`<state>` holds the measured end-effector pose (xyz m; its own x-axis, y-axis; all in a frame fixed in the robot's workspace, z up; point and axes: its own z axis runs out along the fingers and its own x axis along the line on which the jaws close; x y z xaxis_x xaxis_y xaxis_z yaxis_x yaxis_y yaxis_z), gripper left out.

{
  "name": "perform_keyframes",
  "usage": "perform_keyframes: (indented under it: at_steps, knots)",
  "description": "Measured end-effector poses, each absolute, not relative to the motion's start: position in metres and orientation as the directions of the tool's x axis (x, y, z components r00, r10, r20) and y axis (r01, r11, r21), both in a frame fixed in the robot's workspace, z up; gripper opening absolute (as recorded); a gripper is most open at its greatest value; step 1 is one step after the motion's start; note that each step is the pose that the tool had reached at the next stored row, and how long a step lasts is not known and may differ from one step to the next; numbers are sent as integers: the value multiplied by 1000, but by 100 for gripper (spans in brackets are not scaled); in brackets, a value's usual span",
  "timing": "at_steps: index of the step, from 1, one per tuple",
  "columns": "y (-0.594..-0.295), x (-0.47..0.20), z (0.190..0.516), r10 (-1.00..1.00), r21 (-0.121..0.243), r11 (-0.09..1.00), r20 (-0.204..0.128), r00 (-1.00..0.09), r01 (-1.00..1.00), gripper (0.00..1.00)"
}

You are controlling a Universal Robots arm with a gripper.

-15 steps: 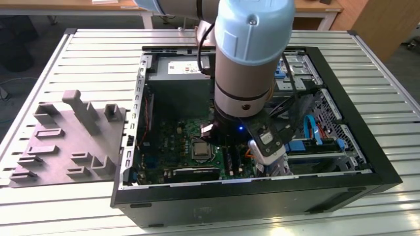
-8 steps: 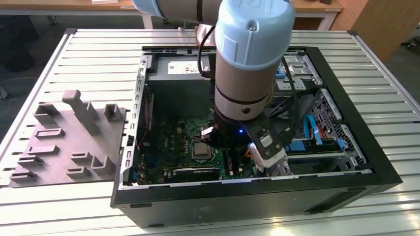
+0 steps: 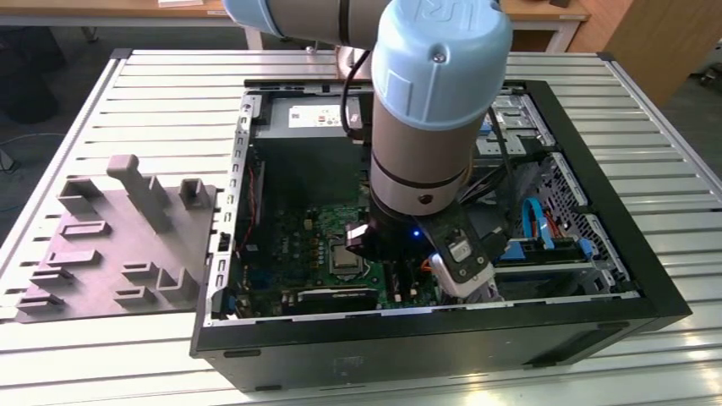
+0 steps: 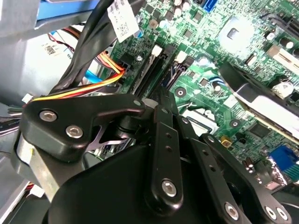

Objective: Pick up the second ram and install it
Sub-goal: 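Press down the second ram until it locks into place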

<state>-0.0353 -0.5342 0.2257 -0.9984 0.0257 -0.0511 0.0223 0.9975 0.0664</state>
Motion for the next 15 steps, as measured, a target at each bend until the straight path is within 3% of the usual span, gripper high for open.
perform_keyframes:
  at_steps: [15]
  knots:
    - [-535,-35,222,26,66,998,-51,-998,22,11]
